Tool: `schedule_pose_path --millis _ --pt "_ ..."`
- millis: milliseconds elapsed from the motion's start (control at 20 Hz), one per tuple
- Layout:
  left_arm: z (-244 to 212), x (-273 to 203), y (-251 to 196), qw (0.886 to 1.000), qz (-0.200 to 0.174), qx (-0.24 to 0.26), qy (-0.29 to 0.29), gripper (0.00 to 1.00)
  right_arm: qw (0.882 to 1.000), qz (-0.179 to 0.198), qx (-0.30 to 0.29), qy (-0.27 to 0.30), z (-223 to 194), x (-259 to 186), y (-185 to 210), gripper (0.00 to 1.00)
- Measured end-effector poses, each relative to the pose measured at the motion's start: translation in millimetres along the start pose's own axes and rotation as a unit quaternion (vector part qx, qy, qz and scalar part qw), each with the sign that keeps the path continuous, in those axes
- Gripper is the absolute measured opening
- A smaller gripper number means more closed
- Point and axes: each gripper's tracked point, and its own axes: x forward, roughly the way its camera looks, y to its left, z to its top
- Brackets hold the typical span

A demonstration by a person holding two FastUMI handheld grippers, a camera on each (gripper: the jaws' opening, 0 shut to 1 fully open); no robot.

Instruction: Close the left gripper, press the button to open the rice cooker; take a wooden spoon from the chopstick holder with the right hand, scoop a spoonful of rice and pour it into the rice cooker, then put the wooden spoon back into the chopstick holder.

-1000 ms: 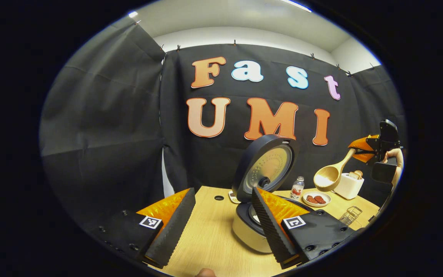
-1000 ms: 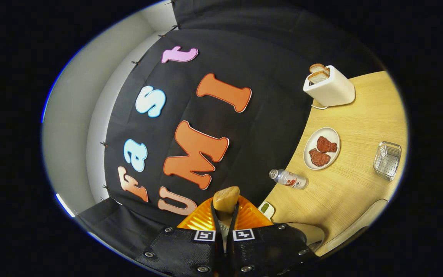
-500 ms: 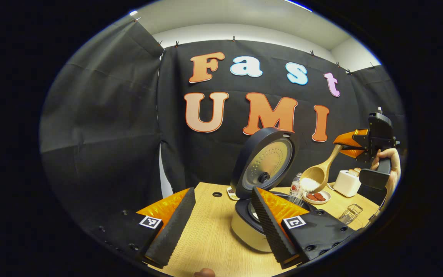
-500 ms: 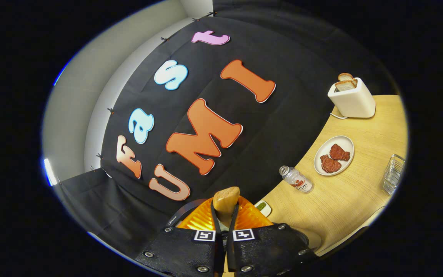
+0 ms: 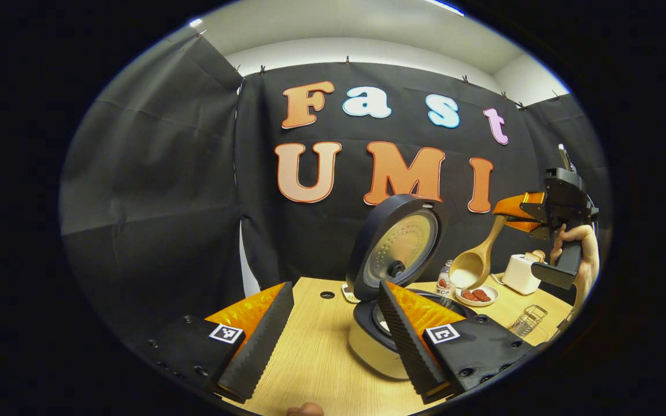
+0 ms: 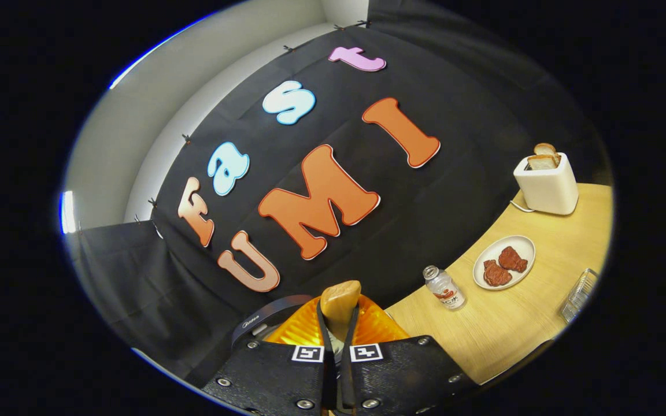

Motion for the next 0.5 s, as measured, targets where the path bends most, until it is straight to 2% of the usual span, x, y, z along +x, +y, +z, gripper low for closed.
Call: schedule_pose_path --millis 150,500 --pt "0.7 -0.5 -2.3 1.000 -0.001 0.001 -0.001 0.98 1.000 0.012 -0.011 0.006 -3.8 1.2 7.1 0.02" --pt "0.3 -1.2 2.8 1.000 0.003 -0.001 -0.001 0.98 0.996 0.034 -0.083 -0.003 -9.3 0.2 26.3 0.02"
